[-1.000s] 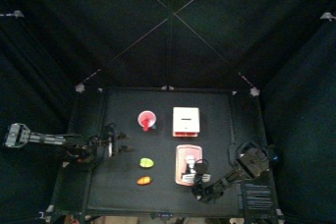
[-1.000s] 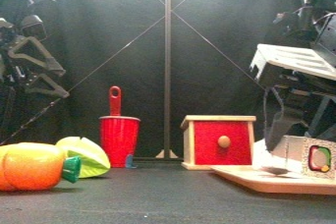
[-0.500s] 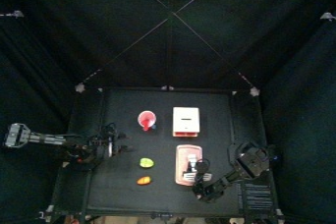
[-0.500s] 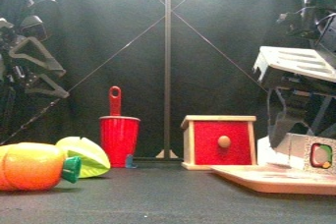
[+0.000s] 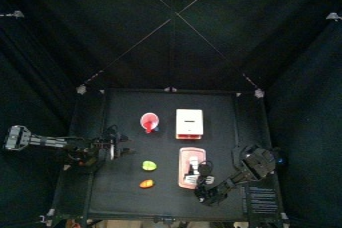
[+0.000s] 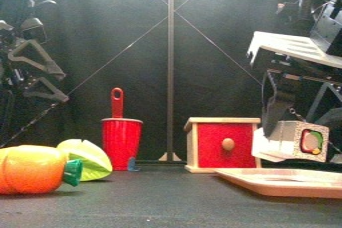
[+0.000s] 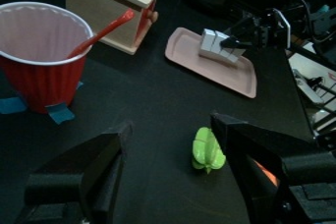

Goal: Place sushi roll on plate to cut

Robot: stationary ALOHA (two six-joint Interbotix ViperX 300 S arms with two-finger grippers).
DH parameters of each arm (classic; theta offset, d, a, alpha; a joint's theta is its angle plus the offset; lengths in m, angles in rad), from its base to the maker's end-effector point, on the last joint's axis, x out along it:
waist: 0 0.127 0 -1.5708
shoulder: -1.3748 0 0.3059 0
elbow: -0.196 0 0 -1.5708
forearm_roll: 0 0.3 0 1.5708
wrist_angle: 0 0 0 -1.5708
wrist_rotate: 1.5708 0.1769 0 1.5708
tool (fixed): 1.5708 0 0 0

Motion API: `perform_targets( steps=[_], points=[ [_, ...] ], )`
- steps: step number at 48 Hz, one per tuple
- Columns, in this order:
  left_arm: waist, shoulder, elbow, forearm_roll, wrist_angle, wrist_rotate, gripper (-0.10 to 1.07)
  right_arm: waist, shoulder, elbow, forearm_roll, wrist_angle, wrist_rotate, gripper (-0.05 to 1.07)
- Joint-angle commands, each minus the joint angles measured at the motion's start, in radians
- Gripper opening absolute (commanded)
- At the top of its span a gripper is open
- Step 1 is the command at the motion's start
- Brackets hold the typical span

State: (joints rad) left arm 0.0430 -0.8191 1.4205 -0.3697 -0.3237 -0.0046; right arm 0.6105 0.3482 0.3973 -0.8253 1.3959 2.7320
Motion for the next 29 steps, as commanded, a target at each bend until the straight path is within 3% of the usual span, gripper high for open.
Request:
perform_targets(
  steps=[1,13,29],
  points=[
    [-0.002,0.002,-0.021,0.0,-0.002,0.0,0.97,-0.005,-0.035,-0.006,0.002,-0.011,0.011,0.85],
    [0.0,0.002,-0.018,0.0,-0.003,0.002,0.97,-0.014,-0.032,-0.015,0.026,-0.046,0.003,1.04],
    [0.0,0.002,-0.017,0.0,-0.003,0.0,0.97,-0.008,-0.005,-0.044,0.057,-0.104,-0.005,1.04]
  ],
)
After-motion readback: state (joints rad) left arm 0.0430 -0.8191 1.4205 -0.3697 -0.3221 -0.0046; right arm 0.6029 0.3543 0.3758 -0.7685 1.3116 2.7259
